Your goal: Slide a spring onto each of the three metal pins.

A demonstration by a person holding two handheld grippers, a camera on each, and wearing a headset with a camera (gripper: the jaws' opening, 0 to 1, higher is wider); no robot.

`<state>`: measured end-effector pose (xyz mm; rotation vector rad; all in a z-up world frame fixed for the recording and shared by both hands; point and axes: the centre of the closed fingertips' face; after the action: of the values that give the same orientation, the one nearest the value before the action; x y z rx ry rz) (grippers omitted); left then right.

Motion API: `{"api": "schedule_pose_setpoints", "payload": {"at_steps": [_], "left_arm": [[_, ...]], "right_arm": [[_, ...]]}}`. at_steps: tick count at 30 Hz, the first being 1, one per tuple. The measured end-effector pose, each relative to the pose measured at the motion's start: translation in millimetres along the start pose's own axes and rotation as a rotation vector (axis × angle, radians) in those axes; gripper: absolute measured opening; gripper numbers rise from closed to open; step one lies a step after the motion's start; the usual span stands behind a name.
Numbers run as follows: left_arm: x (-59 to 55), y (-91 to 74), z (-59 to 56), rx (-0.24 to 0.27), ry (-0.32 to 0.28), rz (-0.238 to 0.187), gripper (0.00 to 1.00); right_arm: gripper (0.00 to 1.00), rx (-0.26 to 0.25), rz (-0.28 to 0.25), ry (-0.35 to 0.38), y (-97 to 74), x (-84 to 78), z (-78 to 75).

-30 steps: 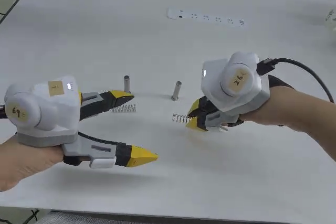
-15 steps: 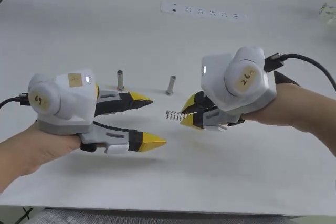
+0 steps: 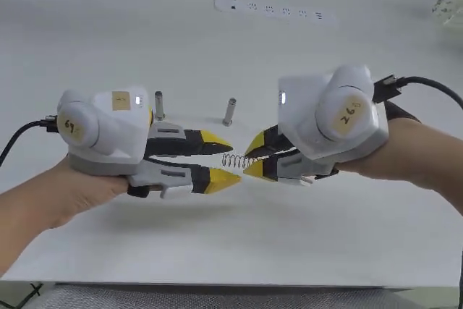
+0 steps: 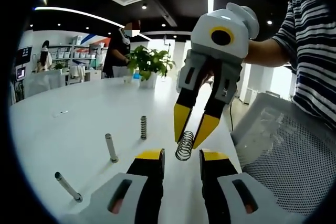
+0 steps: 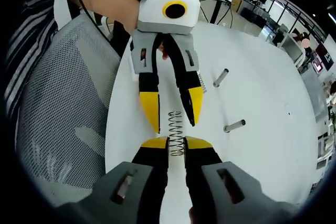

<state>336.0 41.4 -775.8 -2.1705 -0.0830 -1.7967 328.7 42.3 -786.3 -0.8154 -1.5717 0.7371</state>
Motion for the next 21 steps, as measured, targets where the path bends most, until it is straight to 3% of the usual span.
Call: {"api": "schedule_pose_setpoints", "payload": {"at_steps": [13, 21], "left_arm": [[3.6, -0.1, -5.2, -0.027, 0.005, -0.010, 0.09], [5.8, -1.0, -6.1, -0.026, 0.017, -0.013, 0.09]], "right_arm": [[0.12, 0.001, 0.003, -0.020, -1.9, 1.5, 1.7], [0.12, 0.002, 0.000, -0.026, -3.1, 2.4, 2.6]]}}
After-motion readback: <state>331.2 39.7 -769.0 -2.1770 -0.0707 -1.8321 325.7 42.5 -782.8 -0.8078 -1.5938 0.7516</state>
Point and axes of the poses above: the centre of the closed fingertips' face, and the gripper's own axes: y roughly forward along the fingers, z roughly to its left, x roughly out of its top, and after that the axes turned 2 degrees about -z, right-handed
